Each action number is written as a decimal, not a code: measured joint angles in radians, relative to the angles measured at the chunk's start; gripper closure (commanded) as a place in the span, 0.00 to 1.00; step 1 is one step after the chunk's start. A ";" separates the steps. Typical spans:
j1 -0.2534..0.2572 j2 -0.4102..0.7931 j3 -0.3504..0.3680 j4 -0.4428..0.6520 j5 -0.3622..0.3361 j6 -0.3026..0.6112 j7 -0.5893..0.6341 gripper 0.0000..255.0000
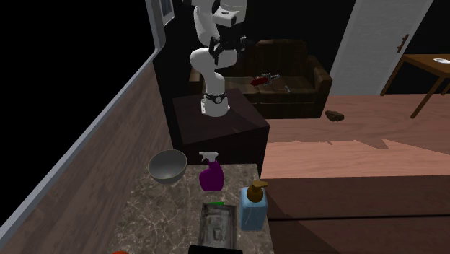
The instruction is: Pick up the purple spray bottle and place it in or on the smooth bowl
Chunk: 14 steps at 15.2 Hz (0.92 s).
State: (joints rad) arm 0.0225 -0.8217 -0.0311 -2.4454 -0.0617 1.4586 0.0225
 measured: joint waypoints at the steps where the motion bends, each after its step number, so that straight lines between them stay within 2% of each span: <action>1: 0.000 0.000 0.000 0.000 0.000 0.000 0.000 0.00; 3: 0.007 0.015 -0.027 -0.019 -0.025 0.035 -0.055 0.00; 8: 0.029 0.078 -0.140 -0.073 -0.124 0.166 -0.281 0.00; 14: 0.071 0.242 -0.273 -0.088 -0.212 0.373 -0.546 0.00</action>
State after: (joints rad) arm 0.0930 -0.5797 -0.3036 -2.5338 -0.2737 1.8311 -0.5239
